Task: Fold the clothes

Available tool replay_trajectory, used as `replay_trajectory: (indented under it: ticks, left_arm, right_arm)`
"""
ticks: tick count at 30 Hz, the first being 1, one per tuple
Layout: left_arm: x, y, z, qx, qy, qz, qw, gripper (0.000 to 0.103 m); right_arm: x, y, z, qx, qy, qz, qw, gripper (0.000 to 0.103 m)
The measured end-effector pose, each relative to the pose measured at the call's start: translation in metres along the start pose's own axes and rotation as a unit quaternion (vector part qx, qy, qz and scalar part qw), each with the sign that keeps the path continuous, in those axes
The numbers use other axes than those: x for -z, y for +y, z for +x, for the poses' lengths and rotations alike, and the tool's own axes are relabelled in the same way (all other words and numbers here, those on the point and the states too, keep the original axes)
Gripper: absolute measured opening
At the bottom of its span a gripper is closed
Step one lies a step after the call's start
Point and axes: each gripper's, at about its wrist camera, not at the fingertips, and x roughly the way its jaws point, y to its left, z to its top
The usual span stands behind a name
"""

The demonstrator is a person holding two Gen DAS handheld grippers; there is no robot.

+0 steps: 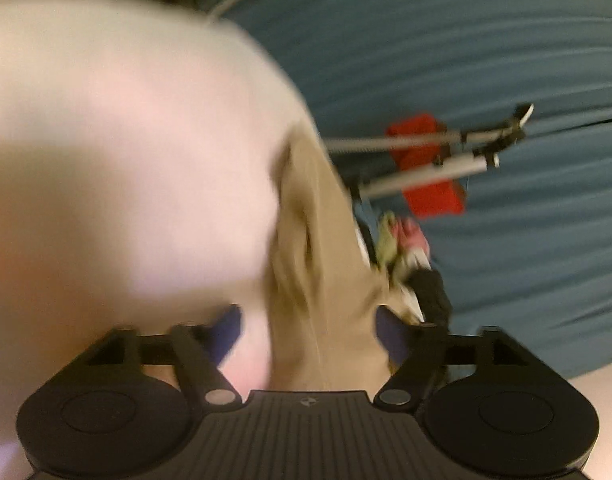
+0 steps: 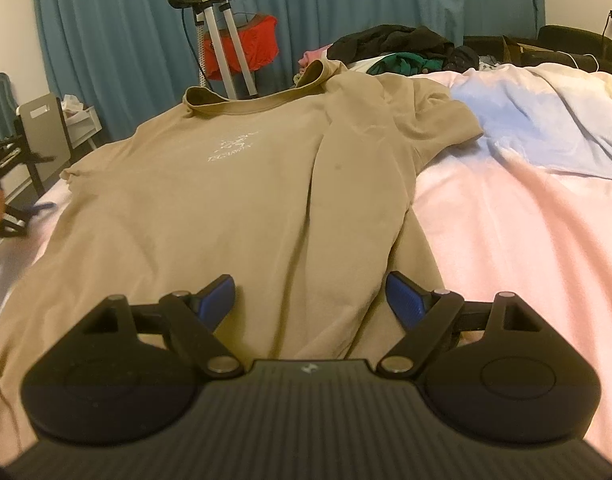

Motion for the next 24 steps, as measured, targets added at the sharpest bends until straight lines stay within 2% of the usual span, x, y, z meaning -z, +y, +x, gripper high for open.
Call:
replay_trajectory:
  ticks: [4,8,9,10,11,13,14,15,19,24]
  left_arm:
    - [0.026,-0.006,0.026,0.030,-0.028,-0.012,0.9991,0.086]
    - [0.024,0.002,0.058,0.099,-0.023,-0.082,0.9914,0.084]
    - [0.025,0.003,0.064,0.109,-0.025,-0.088,0.9899,0.081]
    - [0.024,0.004,0.067,0.108,-0.029,-0.089,0.9897,0.070]
    - [0.023,0.005,0.071,0.106,-0.033,-0.090,0.9897,0.063]
    - [0.019,0.012,0.068,0.097,-0.051,-0.101,0.9888,0.027]
    - [0.016,0.018,0.064,0.094,-0.063,-0.106,0.9880,0.019]
    - [0.013,0.023,0.060,0.090,-0.075,-0.111,0.9869,0.006]
    - [-0.004,0.038,0.025,0.097,-0.120,-0.107,0.9822,0.006]
    - [-0.019,0.039,-0.011,0.105,-0.108,-0.075,0.9858,0.007]
  right_arm:
    - [0.000,-0.001,0.000,-0.001,0.000,0.002,1.000,0.084]
    - [0.001,-0.002,0.002,-0.004,0.000,0.007,1.000,0.085]
    - [0.002,-0.002,0.003,-0.005,0.000,0.008,1.000,0.085]
    - [0.002,-0.002,0.004,-0.007,0.000,0.010,1.000,0.086]
    - [0.002,-0.002,0.005,-0.008,0.000,0.010,1.000,0.086]
    - [0.003,-0.003,0.007,-0.009,0.000,0.011,1.000,0.086]
    - [0.003,-0.003,0.008,-0.009,0.000,0.011,1.000,0.086]
    - [0.003,-0.003,0.009,-0.009,-0.001,0.011,1.000,0.086]
    - [0.003,-0.003,0.010,-0.010,-0.002,0.011,1.000,0.086]
    - [0.002,-0.004,0.011,-0.009,-0.001,0.010,1.000,0.086]
